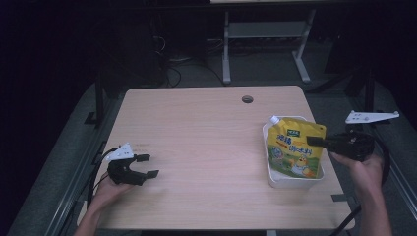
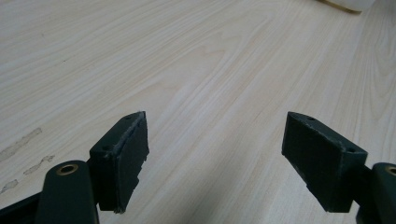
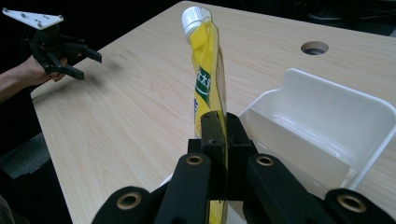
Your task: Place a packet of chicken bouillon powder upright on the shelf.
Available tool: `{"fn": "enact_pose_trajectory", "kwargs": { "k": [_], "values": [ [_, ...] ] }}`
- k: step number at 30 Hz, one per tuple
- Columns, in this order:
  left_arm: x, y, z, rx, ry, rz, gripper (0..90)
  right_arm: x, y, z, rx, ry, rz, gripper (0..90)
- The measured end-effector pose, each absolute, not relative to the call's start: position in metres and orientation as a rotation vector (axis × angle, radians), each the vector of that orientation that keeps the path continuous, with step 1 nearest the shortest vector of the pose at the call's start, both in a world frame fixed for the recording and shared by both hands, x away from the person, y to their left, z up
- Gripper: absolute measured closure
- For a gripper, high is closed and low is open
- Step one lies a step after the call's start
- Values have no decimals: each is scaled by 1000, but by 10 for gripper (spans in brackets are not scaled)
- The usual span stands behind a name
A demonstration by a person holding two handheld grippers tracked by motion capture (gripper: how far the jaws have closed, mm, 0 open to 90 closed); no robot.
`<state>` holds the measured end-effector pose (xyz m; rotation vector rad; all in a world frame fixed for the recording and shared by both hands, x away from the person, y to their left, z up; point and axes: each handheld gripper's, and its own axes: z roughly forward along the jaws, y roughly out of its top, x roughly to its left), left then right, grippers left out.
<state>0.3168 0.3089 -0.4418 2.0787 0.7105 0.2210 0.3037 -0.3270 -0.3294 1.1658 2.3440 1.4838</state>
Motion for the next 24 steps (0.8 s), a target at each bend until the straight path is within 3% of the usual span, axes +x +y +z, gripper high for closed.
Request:
{"fn": "enact_pose_trajectory", "kwargs": {
  "k": [24],
  "values": [
    [317, 307, -443, 2086, 707, 220, 224, 300, -339, -348, 1231, 2312, 1509, 877]
  ]
}}
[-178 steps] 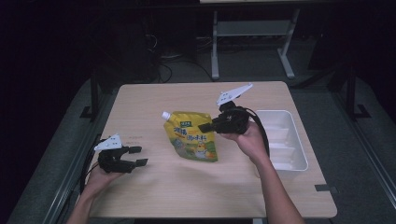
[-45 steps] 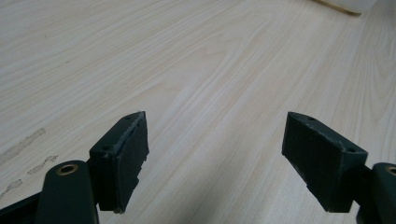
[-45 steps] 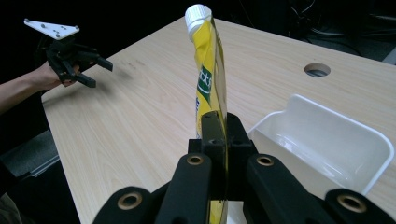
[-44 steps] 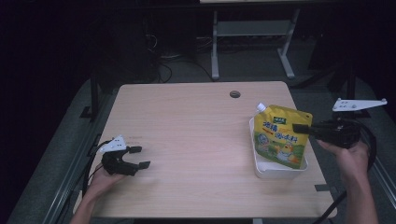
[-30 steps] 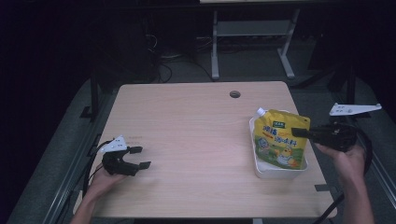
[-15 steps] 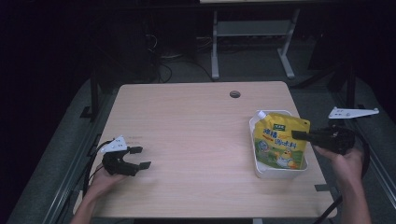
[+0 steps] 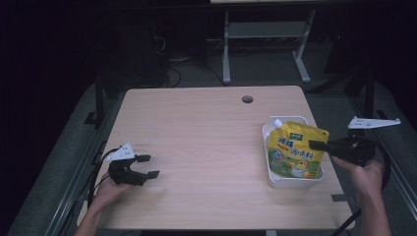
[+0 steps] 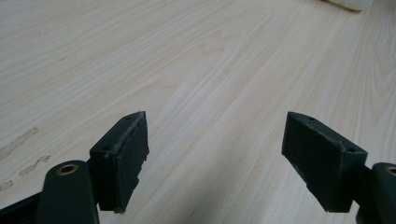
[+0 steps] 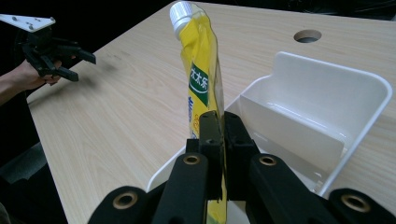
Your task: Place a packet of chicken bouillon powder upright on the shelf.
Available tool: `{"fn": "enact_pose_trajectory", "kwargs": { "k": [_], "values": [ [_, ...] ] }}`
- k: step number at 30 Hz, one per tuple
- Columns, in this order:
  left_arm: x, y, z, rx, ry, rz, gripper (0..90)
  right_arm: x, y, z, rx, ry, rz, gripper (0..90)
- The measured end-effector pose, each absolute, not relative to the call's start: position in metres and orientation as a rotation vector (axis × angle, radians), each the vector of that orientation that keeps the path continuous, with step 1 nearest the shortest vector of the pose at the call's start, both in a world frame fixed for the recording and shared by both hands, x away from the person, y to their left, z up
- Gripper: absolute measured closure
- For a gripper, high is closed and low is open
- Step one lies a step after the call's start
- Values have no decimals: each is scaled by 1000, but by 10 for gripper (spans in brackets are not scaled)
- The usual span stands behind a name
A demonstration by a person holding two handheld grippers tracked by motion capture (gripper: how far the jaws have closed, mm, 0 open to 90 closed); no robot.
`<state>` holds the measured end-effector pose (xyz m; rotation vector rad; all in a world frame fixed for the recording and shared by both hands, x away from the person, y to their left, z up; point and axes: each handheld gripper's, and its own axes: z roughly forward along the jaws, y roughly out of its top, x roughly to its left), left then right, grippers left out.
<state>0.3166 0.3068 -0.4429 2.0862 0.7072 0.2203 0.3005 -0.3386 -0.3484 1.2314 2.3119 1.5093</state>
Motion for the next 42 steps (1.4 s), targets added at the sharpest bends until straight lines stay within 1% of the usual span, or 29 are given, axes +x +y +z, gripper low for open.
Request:
{"fn": "enact_pose_trajectory", "kwargs": {
  "k": [17, 18, 20, 21, 23, 24, 26, 27, 29, 36, 42],
  "values": [
    [316, 304, -444, 2090, 707, 217, 225, 291, -356, -368, 1304, 2258, 1530, 866],
    [316, 304, -444, 2090, 707, 216, 225, 290, -356, -368, 1312, 2252, 1535, 858],
    [316, 304, -444, 2091, 706, 216, 225, 288, -358, -370, 1331, 2236, 1531, 781],
    [316, 304, -444, 2090, 705, 215, 225, 288, -358, -370, 1331, 2236, 1531, 781],
    [315, 303, -443, 2092, 704, 216, 225, 286, -359, -370, 1353, 2218, 1519, 724],
    [315, 303, -443, 2093, 703, 216, 225, 283, -362, -370, 1362, 2200, 1523, 671],
    [315, 303, -443, 2092, 703, 216, 225, 279, -364, -369, 1373, 2182, 1521, 642],
    [315, 303, -443, 2093, 703, 216, 225, 279, -364, -369, 1373, 2182, 1521, 642],
    [315, 303, -443, 2093, 702, 216, 225, 273, -366, -368, 1380, 2178, 1491, 608],
    [315, 301, -444, 2098, 698, 216, 225, 252, -376, -371, 1402, 2144, 1475, 584],
    [315, 302, -444, 2096, 700, 215, 225, 232, -372, -373, 1384, 2170, 1443, 580]
  ]
}}
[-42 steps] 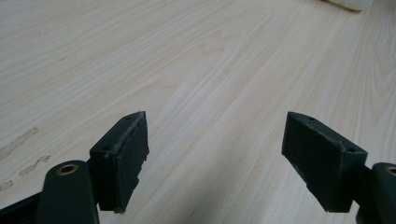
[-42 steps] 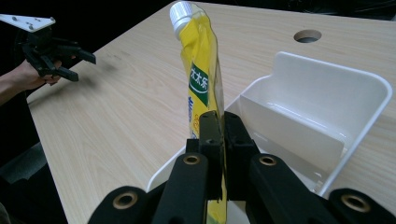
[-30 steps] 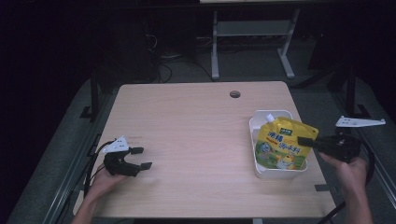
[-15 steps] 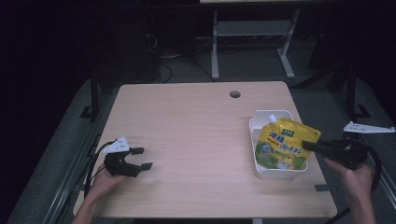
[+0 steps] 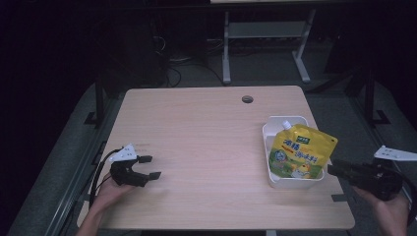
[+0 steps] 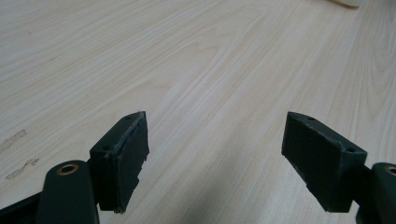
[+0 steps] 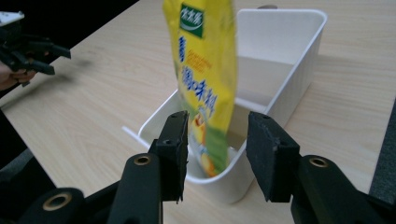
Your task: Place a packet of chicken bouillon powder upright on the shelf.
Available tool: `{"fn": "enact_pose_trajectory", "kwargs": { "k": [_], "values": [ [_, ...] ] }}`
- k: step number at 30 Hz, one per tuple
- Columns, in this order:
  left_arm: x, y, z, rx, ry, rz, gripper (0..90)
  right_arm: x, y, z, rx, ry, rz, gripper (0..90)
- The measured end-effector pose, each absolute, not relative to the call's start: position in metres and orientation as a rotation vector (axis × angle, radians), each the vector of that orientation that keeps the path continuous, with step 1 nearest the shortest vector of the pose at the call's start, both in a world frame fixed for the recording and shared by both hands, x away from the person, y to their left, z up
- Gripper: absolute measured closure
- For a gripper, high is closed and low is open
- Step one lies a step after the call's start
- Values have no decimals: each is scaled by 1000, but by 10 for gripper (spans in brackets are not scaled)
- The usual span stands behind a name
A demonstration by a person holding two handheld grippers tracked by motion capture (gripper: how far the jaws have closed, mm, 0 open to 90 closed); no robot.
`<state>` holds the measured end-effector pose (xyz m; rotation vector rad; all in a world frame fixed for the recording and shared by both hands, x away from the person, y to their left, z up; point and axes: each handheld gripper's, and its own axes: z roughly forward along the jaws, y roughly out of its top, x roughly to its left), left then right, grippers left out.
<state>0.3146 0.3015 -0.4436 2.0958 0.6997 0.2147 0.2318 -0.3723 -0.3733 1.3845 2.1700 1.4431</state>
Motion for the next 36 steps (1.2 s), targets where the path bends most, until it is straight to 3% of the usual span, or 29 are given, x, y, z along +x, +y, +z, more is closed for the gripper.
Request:
{"fn": "enact_pose_trajectory", "kwargs": {
  "k": [15, 36],
  "values": [
    [314, 302, -443, 2099, 694, 214, 225, 210, -315, -372, 1208, 2310, 1453, 522],
    [314, 302, -443, 2094, 686, 209, 225, 249, -168, -370, 859, 2619, 1422, 424]
  ]
}}
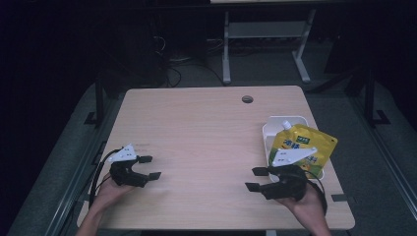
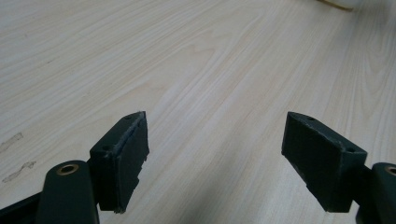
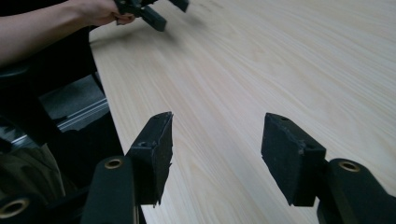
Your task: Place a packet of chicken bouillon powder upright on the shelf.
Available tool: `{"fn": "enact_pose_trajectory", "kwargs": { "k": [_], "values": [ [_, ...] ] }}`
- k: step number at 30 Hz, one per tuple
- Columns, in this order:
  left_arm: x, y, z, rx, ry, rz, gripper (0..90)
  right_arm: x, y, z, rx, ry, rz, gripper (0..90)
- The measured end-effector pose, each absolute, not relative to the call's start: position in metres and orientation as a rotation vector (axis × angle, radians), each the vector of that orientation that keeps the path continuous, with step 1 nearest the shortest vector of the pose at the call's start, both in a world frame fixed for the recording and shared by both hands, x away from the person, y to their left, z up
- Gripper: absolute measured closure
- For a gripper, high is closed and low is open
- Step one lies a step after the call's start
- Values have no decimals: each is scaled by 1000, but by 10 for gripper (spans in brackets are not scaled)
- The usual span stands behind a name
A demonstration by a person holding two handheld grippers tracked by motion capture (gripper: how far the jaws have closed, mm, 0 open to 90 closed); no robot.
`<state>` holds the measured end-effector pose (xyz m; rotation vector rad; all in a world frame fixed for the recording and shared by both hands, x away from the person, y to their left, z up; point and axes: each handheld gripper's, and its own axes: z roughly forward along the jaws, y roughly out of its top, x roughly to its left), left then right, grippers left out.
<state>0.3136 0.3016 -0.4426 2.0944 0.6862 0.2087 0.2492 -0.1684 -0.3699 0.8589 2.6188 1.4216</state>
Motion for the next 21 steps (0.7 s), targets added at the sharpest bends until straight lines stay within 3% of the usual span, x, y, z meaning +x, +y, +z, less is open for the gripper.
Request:
{"fn": "enact_pose_trajectory", "kwargs": {
  "k": [10, 21],
  "values": [
    [314, 303, -442, 2089, 686, 206, 225, 271, -113, -386, 764, 2730, 1396, 402],
    [313, 302, -442, 2096, 679, 204, 225, 281, -85, -410, 776, 2790, 1355, 345]
  ]
}}
